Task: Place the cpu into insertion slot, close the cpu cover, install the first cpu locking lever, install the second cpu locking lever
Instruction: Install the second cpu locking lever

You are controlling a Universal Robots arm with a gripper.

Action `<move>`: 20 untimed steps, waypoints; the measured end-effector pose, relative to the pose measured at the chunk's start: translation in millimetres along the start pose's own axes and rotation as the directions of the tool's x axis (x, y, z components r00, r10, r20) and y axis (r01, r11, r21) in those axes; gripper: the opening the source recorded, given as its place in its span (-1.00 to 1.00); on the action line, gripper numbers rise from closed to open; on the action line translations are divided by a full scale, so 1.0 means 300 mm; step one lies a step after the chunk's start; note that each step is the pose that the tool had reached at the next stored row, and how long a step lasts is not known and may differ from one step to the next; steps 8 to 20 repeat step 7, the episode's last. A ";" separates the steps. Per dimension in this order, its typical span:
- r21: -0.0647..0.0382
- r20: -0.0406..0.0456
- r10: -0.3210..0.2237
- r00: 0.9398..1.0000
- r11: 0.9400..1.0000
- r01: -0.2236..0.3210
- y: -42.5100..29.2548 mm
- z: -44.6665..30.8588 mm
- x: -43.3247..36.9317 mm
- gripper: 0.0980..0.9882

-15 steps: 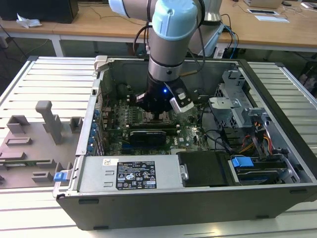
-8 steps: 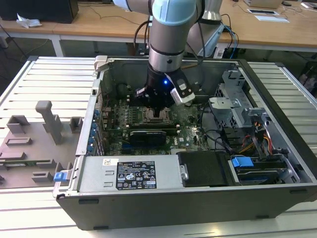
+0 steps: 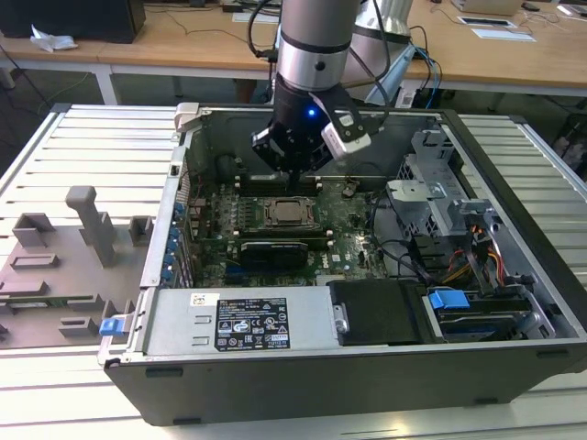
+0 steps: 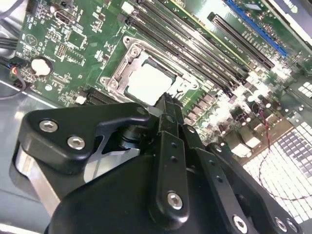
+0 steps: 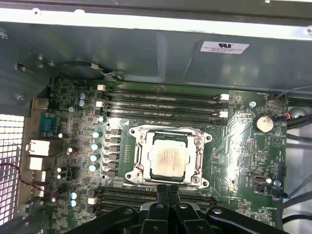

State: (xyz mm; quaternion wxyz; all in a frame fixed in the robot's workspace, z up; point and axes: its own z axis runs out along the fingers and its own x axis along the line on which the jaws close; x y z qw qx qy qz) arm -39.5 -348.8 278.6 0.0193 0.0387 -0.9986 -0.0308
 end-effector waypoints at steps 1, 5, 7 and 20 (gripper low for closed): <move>0.000 0.000 0.000 1.000 1.000 0.000 0.000 0.000 0.000 -0.98; 0.000 0.000 0.000 1.000 1.000 0.000 0.000 -0.001 0.000 -0.98; 0.000 0.000 0.000 1.000 1.000 0.000 0.000 -0.001 0.000 -0.98; 0.000 0.000 0.000 1.000 1.000 0.000 0.000 -0.001 0.000 -0.98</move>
